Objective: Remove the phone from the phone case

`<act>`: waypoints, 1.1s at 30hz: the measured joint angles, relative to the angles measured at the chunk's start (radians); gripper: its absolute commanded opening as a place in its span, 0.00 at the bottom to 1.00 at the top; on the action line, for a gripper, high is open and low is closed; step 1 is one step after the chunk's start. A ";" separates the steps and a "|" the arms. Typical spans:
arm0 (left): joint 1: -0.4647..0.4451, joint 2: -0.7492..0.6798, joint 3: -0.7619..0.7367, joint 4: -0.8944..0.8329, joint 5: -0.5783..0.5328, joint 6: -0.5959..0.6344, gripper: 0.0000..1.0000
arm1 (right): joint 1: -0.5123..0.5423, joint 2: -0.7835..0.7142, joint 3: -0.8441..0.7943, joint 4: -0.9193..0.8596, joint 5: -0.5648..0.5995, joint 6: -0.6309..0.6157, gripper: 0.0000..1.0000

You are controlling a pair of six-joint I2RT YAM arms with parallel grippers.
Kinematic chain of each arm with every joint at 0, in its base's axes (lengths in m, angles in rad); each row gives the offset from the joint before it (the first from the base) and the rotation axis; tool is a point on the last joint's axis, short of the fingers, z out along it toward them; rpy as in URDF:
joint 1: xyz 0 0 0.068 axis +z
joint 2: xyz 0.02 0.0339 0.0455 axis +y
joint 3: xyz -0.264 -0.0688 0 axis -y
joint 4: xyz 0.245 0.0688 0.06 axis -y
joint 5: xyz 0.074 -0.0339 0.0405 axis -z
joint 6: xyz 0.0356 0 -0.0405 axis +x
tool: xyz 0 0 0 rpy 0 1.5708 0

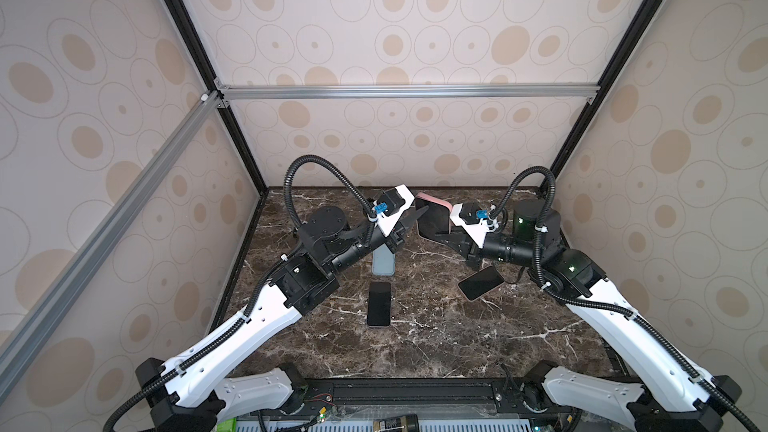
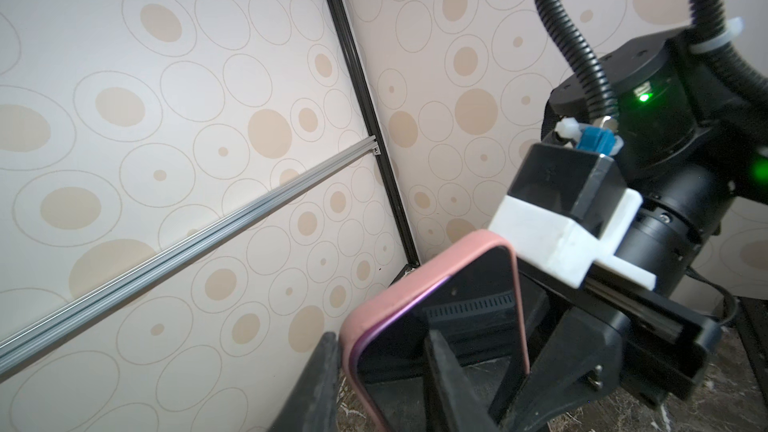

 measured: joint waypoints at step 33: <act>-0.019 -0.064 -0.144 0.163 -0.100 0.013 0.46 | 0.031 0.038 -0.014 0.032 0.100 0.169 0.00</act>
